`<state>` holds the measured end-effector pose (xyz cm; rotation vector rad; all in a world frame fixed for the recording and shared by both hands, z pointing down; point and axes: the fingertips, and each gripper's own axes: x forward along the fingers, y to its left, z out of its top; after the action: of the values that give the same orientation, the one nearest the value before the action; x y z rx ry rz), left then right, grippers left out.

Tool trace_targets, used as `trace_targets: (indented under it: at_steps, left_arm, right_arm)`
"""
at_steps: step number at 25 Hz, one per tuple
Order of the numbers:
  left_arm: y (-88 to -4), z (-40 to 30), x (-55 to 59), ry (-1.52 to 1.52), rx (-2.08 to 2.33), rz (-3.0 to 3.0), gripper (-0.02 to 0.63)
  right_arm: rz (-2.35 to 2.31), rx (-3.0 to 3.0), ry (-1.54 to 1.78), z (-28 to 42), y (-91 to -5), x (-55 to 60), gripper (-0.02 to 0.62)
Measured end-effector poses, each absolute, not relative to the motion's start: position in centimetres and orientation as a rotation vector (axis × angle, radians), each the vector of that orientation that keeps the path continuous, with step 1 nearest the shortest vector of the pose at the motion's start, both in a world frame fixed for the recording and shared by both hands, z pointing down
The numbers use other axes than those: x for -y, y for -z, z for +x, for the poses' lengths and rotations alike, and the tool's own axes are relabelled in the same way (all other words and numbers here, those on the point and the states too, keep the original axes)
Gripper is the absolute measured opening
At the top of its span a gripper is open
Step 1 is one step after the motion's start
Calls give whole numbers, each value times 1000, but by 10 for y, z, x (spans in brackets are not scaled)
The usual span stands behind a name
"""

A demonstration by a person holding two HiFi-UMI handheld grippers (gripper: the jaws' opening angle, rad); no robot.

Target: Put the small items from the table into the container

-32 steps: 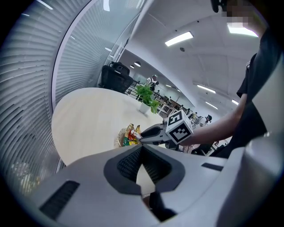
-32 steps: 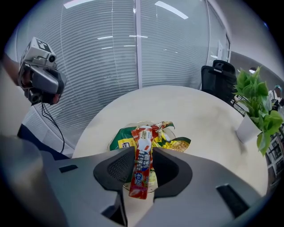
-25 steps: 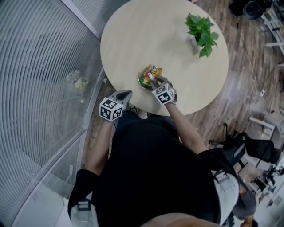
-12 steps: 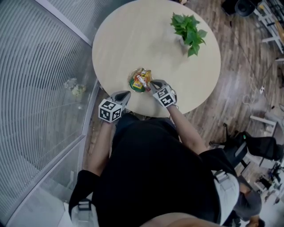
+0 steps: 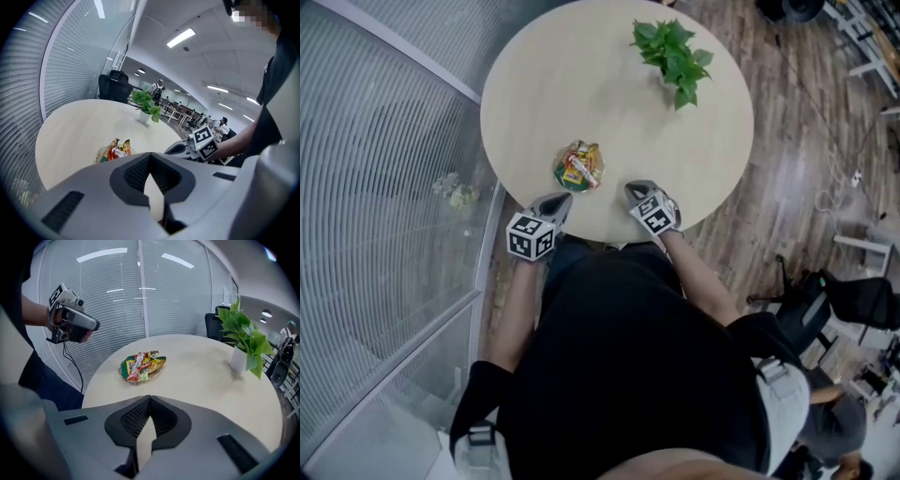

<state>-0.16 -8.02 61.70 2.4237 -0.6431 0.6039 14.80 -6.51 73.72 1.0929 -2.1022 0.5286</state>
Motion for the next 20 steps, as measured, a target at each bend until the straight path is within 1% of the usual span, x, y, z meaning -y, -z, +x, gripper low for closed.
trace_targets:
  at_steps: [6, 20]
  left_arm:
    - [-622, 5, 65, -606, 680, 2408, 0]
    - [-621, 7, 49, -590, 735, 2396, 0]
  right_arm:
    - [1075, 2128, -529, 157, -737, 48, 23]
    - [976, 2202, -478, 140, -733, 41, 23]
